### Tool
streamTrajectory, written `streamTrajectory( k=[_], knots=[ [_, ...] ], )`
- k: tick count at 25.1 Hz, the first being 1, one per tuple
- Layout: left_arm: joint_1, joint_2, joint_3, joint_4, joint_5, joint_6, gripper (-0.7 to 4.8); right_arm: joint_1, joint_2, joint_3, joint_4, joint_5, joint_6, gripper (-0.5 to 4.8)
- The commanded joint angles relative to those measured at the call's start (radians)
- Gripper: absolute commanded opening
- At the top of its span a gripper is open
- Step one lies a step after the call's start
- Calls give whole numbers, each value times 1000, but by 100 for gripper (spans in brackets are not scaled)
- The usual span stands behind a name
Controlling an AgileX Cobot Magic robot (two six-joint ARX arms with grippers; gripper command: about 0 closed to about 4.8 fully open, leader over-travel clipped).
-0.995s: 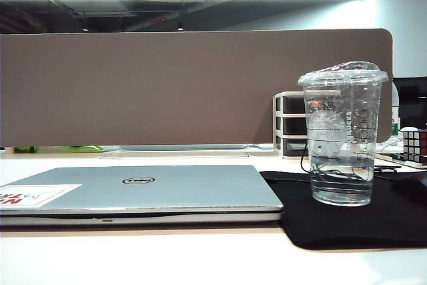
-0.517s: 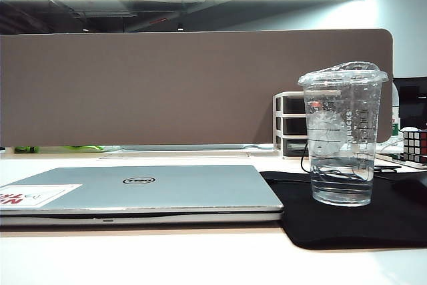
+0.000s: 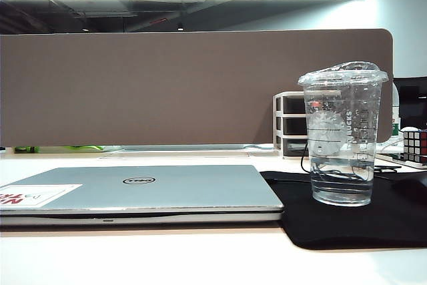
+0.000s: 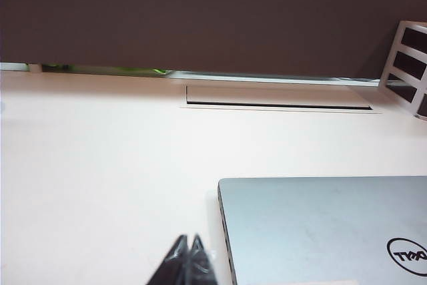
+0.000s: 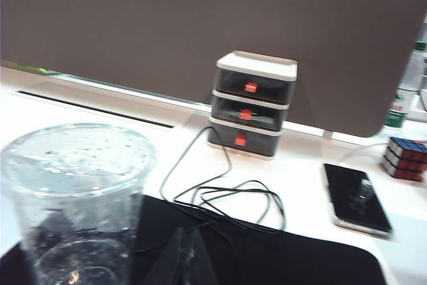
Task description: Pick up the coffee cup and place it on the right side of the laptop.
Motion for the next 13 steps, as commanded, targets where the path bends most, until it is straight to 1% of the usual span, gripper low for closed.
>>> streamTrajectory(
  k=[1, 3, 13],
  knots=[
    [0, 0, 2, 5, 5, 0, -5, -1, -2, -6, 11, 125, -2, -1],
    [0, 0, 2, 5, 5, 0, -5, -1, -2, -6, 12, 163, -2, -1],
    [0, 0, 2, 4, 5, 0, -5, 0, -2, -6, 12, 164, -2, -1]
  ],
)
